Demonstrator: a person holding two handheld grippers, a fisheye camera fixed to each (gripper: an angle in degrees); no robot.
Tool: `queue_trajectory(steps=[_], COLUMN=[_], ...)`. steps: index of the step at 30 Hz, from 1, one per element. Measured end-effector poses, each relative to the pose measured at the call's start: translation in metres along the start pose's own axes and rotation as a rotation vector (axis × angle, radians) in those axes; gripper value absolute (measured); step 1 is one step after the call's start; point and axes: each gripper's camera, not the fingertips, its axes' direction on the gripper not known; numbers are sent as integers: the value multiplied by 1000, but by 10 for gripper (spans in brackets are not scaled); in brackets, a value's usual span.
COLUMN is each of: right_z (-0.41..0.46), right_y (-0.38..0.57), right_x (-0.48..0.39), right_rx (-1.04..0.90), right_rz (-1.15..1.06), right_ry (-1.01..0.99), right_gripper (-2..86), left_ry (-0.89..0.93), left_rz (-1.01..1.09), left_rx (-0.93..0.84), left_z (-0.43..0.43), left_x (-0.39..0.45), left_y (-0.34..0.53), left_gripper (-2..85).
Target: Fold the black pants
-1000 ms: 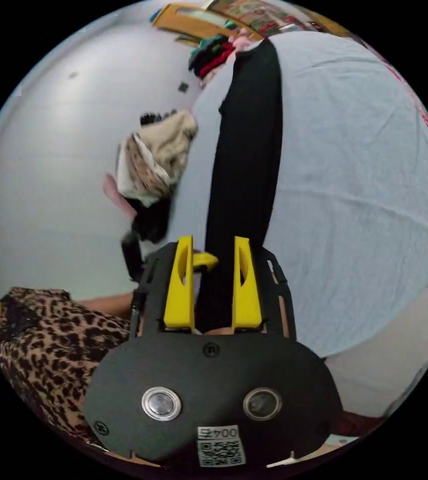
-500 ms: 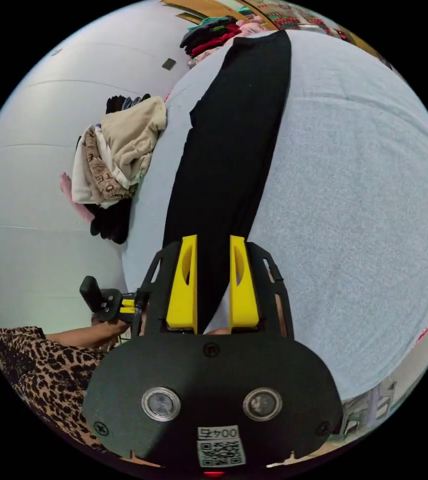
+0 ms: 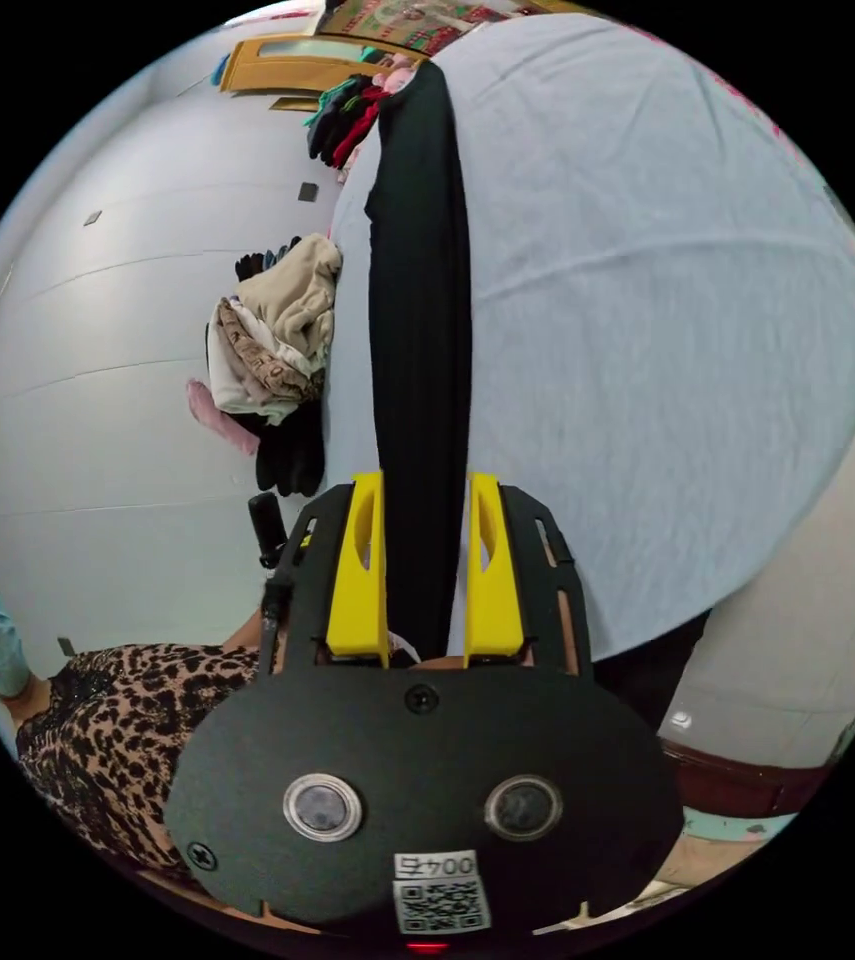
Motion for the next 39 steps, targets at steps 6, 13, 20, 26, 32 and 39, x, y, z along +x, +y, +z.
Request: queue_trajectory(steps=[6, 13, 20, 26, 32, 39], right_z=[27, 47, 68, 78, 69, 46], right_y=[60, 133, 182, 216, 260, 308], right_x=[8, 24, 28, 21, -3, -87], right_rx=[-30, -93, -114, -91, 13, 56], right_rz=[17, 60, 63, 77, 51, -126], right_ry=[24, -59, -156, -177, -234, -220], right_gripper=[119, 97, 77, 52, 30, 21], left_ry=[114, 152, 283, 290, 334, 350], left_rz=[-70, -85, -142, -172, -198, -115], left_rx=[-90, -165, -47, -31, 37, 152], left_z=[9, 30, 38, 45, 43, 21], left_x=[-17, -3, -5, 6, 29, 103], left_y=[21, 46, 63, 65, 74, 87], left_gripper=[90, 89, 65, 36, 29, 30])
